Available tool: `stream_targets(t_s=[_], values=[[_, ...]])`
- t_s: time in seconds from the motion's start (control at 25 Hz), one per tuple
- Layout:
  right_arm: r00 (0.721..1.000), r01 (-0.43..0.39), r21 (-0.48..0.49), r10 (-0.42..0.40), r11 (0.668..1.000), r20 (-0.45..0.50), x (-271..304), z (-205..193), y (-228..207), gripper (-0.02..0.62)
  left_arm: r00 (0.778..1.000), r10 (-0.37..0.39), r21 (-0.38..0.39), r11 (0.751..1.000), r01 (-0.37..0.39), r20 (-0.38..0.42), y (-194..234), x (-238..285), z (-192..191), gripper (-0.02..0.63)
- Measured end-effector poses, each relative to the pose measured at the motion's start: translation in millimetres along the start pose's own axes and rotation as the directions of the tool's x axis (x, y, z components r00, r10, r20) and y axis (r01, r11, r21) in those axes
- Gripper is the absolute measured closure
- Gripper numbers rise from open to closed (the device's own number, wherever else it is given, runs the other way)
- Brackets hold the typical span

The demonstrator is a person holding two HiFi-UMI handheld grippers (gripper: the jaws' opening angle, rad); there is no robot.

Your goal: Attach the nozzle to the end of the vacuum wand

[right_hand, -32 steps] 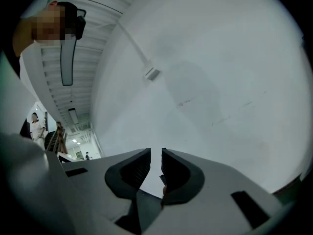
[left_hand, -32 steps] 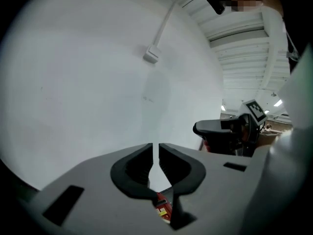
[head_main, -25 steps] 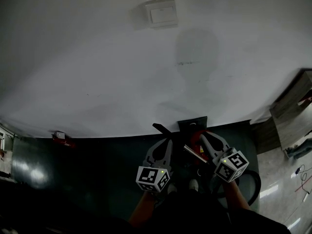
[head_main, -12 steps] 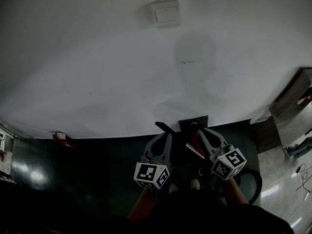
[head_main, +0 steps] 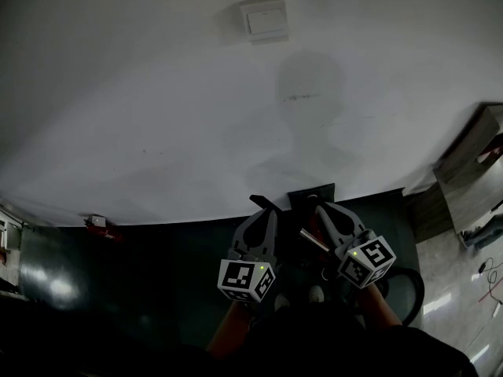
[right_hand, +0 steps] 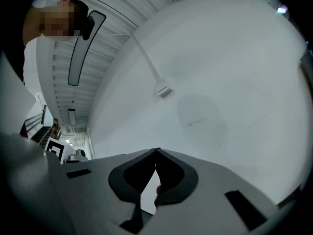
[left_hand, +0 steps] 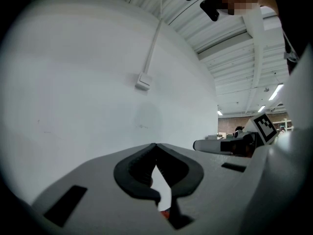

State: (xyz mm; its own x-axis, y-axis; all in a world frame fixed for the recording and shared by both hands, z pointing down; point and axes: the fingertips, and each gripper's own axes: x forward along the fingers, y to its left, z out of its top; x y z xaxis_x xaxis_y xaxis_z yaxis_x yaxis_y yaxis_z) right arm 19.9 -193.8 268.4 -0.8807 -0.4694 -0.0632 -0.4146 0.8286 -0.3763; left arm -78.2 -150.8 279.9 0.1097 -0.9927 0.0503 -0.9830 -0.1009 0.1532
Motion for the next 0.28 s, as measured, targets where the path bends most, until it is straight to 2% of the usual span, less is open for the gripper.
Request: stream_targets(t_s=[0.28], values=[[1.000, 0.018, -0.023, -0.018, 1.000, -0.013, -4.1, -0.4, -4.6, 0.578, 1.000, 0.009, -0.006, 1.000, -0.009, 0.000, 1.3, 0.1, 0.6, 0.603]])
